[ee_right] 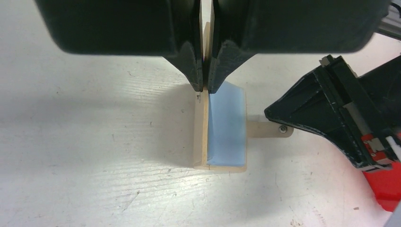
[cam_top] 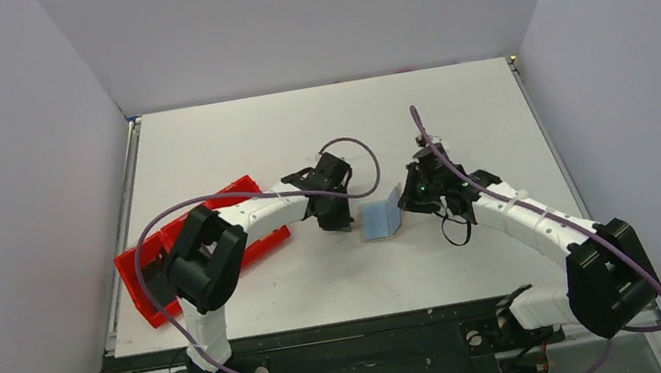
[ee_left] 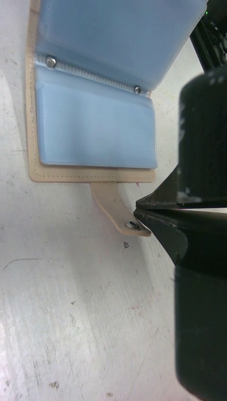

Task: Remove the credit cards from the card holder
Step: Close the card holder at the center of the board.

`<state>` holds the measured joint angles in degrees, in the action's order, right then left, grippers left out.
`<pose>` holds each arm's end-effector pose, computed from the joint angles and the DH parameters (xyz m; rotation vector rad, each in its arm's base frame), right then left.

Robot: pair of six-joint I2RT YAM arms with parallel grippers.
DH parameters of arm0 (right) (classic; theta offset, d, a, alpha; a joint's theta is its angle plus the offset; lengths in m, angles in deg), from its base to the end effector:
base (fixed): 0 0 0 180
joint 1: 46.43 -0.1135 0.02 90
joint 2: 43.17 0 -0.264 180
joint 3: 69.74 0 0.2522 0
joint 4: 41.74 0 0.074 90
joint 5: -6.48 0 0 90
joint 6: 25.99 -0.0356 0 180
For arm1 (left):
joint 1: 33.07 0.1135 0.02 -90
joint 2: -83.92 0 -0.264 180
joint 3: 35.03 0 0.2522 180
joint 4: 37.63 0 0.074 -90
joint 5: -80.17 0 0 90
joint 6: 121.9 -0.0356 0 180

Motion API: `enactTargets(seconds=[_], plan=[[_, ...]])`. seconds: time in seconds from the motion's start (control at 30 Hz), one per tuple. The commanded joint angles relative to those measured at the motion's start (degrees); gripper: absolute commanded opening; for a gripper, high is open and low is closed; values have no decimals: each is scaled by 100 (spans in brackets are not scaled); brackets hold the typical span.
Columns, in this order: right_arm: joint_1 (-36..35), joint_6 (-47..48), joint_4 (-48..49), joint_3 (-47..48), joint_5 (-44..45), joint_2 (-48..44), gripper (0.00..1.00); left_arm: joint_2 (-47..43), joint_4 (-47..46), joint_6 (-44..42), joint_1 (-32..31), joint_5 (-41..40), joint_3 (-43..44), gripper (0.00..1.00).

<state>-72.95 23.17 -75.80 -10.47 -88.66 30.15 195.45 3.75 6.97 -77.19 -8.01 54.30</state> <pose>0.2330 0.1198 0.2237 0.2700 2.4951 0.6263 0.2858 -0.2787 0.1657 0.1377 2.7763 -0.4654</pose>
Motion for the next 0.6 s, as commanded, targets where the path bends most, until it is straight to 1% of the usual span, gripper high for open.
enactTargets(seconds=[0.0, 0.23, 0.43, 0.57], plan=[[-175, 273, -172, 360, 328, 174, 0, -464, -61, 60, 107, -62, -29, 0], [-330, 358, -279, 541, 660, 456, 0, -890, -79, 55, 160, -72, -168, 0], [-461, 372, -308, 681, 761, 634, 0, -1347, -58, 93, 285, -130, -374, 1], [-513, 343, -275, 740, 870, 688, 0, -1429, 10, 117, 330, -453, -458, 1]])
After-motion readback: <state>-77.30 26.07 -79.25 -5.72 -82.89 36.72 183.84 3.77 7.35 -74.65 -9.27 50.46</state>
